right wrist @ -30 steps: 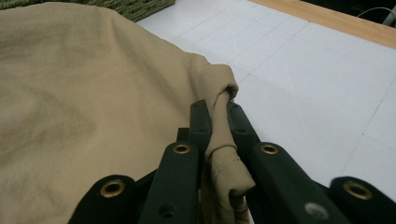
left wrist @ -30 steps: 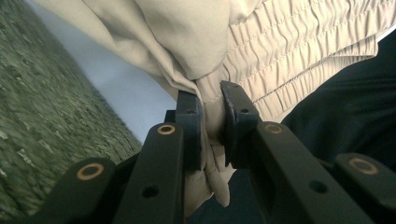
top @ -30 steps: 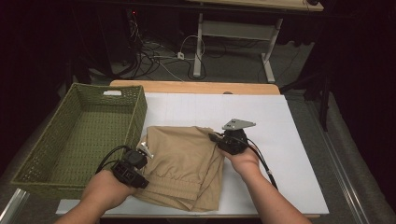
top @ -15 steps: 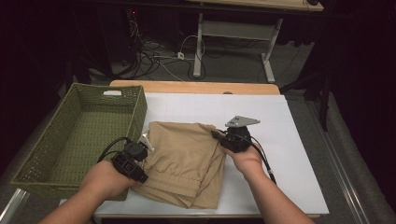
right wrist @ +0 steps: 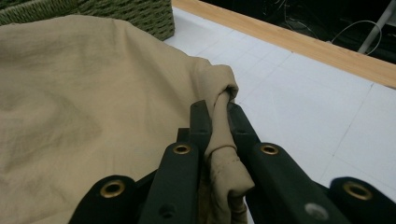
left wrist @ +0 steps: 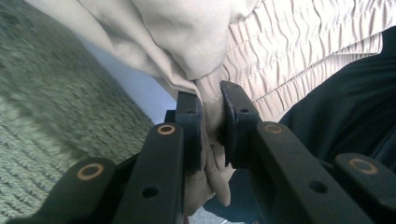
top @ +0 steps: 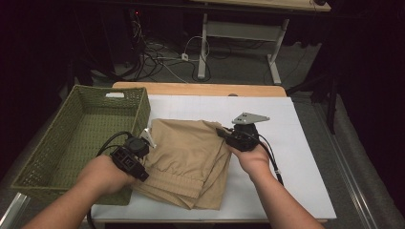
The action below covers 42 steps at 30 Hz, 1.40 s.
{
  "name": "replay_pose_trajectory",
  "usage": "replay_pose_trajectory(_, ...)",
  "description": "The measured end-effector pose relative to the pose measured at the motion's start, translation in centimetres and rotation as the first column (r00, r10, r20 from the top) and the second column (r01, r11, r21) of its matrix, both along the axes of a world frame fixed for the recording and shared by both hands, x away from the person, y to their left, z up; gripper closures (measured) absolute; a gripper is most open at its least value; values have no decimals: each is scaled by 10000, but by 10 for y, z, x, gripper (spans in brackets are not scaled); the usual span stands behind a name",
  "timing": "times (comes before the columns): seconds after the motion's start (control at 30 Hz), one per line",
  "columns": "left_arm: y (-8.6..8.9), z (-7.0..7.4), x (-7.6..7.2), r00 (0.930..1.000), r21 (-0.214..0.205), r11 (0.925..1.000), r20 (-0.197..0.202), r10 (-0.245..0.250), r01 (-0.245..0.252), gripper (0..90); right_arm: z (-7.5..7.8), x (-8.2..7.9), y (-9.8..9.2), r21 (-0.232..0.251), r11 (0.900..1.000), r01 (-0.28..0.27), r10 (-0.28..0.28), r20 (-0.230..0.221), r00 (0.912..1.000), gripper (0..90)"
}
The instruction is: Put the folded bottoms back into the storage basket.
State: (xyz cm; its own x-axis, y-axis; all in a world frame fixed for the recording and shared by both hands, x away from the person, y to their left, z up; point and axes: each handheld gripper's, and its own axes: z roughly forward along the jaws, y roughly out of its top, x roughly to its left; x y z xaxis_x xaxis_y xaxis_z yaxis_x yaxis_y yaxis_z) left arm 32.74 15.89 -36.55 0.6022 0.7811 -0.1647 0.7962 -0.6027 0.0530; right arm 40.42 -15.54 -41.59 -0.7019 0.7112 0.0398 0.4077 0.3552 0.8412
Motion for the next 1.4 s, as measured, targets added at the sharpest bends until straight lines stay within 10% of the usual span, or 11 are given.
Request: replay_pose_trajectory(1.4,35,77,28,9994,591,9980,249,-232,216,776,72,15,37,420,9990,-161,121,940,9955,857)
